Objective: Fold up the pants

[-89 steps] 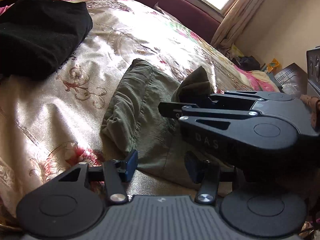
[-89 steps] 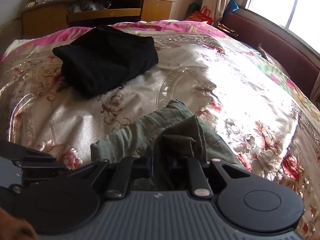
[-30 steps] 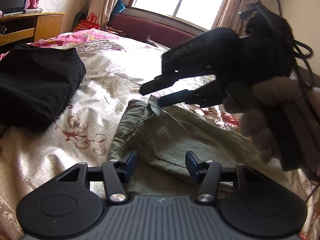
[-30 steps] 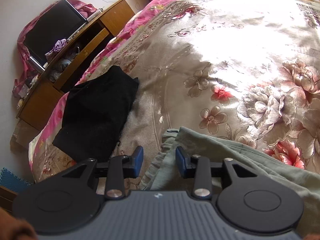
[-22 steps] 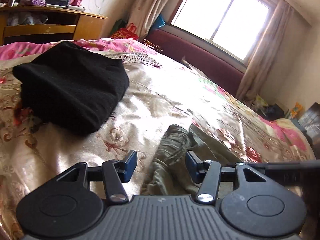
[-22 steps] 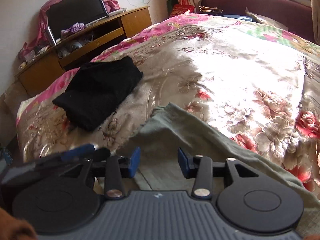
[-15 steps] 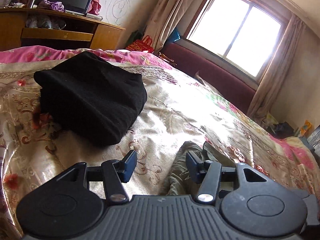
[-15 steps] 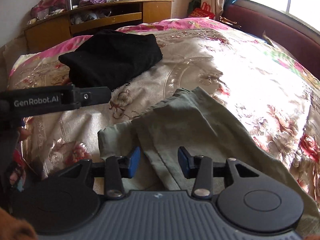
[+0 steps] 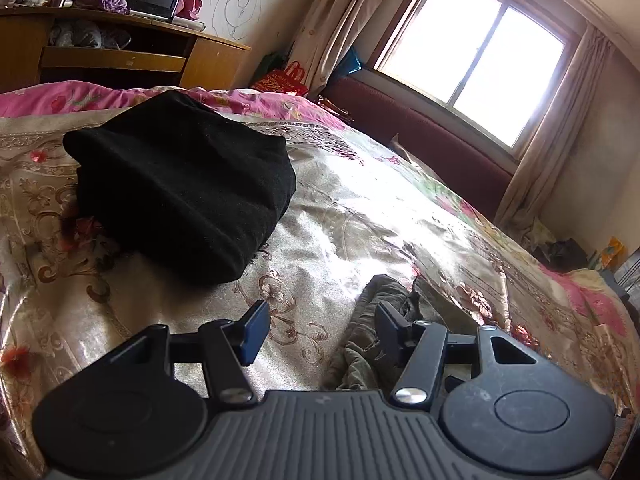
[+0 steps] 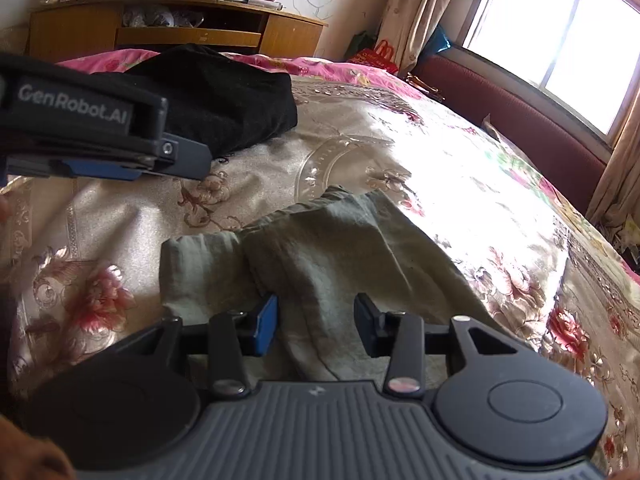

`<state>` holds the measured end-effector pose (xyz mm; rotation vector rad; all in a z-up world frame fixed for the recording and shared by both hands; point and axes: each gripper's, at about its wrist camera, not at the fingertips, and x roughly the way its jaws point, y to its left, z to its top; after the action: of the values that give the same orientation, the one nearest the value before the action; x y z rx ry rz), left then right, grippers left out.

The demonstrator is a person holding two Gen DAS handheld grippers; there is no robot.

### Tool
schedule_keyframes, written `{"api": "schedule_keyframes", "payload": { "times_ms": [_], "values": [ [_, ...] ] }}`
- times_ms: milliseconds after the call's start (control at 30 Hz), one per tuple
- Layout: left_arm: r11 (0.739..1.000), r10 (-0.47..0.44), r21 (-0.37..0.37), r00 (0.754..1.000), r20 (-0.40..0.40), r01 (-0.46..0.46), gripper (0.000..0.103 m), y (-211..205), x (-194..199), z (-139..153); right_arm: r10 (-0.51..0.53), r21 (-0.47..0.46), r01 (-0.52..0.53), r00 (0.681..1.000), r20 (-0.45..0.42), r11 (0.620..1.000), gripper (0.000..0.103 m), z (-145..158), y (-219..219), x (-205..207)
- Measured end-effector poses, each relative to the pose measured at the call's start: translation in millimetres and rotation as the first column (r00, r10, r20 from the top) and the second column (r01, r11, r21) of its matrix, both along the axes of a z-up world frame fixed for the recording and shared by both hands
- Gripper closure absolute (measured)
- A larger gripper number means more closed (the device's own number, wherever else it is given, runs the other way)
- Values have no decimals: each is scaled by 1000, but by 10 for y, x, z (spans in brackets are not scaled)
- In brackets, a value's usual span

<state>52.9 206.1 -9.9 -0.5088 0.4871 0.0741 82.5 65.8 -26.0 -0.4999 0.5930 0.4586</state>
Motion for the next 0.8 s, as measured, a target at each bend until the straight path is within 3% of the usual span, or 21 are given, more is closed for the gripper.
{"api": "schedule_keyframes", "payload": {
  "times_ms": [200,300,333,467,567,633,700,800],
  "values": [
    [1000,3,0,1000,-9,-3,32,7,6,-10,8,-112,4,994,107,994,65,-232,219,19],
    [1000,1,0,1000,-5,-1,32,4,2,-5,-19,-43,21,998,61,999,94,-118,139,118],
    [1000,0,0,1000,-3,0,32,1,1,0,-22,-20,23,999,42,1000,96,-48,90,132],
    [1000,-4,3,1000,7,3,32,-7,-10,8,-5,77,5,1000,-2,997,97,196,-19,78],
    [1000,-9,4,1000,9,9,32,-15,-10,11,50,102,-52,999,21,993,97,327,14,-100],
    [1000,-15,12,1000,13,15,32,-30,-9,17,91,59,-92,996,16,994,97,244,104,-146],
    [999,-26,21,999,21,26,32,-50,-17,26,109,68,-105,993,-50,992,97,82,167,-81],
    [997,-65,47,998,17,65,32,-121,4,31,92,50,-88,992,-84,995,90,-36,220,6]
  ]
}}
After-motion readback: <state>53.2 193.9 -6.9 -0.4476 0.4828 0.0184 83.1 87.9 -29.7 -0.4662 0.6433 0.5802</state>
